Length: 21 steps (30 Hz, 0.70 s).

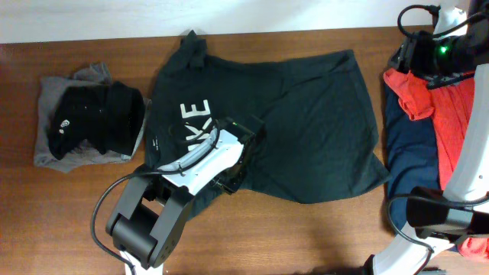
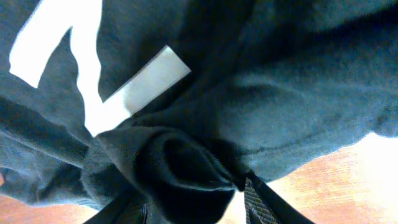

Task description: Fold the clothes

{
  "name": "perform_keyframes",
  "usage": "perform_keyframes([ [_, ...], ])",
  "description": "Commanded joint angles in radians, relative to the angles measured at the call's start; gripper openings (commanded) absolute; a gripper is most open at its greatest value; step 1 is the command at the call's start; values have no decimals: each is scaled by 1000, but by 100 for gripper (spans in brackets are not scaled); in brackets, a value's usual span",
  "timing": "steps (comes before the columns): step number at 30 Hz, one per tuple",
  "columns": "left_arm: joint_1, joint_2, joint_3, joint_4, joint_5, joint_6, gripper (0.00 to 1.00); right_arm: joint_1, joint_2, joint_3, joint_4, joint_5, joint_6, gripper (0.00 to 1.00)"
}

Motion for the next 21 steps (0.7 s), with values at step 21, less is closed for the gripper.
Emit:
perform_keyframes([
  [21, -3, -1, 117, -129, -198, -86, 9, -3, 3, -1, 3, 51, 1, 56],
])
